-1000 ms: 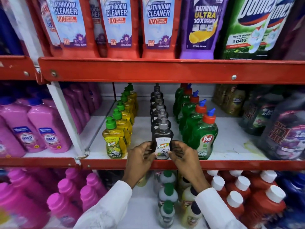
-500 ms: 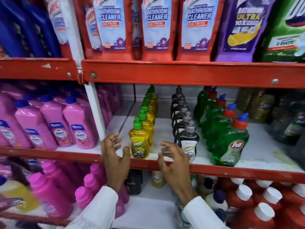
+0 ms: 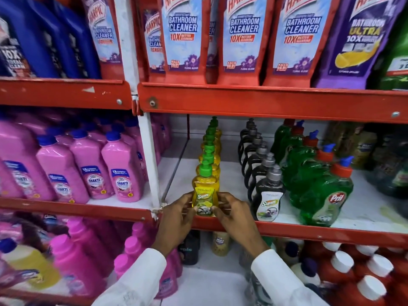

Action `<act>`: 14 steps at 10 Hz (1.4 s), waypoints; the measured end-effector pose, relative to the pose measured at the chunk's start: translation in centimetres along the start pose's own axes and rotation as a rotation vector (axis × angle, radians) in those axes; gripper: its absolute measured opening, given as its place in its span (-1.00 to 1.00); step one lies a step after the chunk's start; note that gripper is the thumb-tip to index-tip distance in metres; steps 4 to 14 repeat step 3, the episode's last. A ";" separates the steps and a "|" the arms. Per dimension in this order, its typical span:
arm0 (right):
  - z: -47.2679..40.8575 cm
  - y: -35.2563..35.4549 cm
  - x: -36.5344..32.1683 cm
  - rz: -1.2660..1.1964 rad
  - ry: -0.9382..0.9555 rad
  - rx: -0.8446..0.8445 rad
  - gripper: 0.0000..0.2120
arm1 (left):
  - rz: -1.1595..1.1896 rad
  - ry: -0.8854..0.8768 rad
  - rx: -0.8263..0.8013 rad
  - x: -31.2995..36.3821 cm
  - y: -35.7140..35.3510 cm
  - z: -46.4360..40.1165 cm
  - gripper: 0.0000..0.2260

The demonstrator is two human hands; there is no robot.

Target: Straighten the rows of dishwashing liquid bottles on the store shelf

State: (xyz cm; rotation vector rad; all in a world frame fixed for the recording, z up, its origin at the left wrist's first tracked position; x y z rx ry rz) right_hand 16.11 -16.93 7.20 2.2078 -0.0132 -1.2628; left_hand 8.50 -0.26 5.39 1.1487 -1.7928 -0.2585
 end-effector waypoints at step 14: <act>4.2 5.9 -2.1 -0.171 -0.026 0.630 -0.78 | -0.126 -0.016 0.172 3.5 2.9 0.2 -0.48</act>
Point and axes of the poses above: each hand's wrist, its own z-axis away from the middle knuckle, its own y-axis out of the back of the hand, x = y × z, the point moved 4 cm from there along -z, towards the middle knuckle, and after that the axes turned 5 degrees about -z, right-handed, at the moved point
